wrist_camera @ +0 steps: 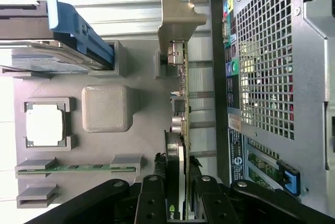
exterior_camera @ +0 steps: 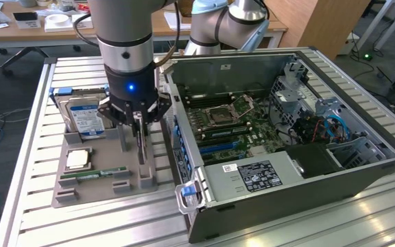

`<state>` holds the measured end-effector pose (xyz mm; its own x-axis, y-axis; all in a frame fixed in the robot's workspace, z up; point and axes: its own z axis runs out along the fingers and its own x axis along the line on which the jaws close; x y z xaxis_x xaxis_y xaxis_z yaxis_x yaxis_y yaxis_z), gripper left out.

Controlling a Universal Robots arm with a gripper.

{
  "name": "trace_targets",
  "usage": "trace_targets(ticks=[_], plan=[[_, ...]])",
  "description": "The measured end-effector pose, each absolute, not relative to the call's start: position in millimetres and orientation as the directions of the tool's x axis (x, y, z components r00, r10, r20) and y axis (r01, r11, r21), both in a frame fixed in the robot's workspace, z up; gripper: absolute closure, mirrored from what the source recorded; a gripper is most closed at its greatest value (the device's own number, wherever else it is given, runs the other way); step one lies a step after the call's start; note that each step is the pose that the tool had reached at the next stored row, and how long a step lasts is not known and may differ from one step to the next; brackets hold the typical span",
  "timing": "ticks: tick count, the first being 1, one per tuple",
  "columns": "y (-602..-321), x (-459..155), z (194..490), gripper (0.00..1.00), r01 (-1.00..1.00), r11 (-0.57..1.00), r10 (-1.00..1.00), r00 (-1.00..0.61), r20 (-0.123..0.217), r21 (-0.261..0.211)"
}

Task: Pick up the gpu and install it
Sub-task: 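Pick up the gpu and move the gpu toward the slot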

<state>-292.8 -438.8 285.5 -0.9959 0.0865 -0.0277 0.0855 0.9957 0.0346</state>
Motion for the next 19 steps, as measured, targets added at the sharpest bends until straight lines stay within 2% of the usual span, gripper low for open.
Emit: trace_targets(ticks=[19], plan=[[-438.8,-292.8,325.3,0.73,0.085,0.996,0.086,-0.996,-0.028,0.035]])
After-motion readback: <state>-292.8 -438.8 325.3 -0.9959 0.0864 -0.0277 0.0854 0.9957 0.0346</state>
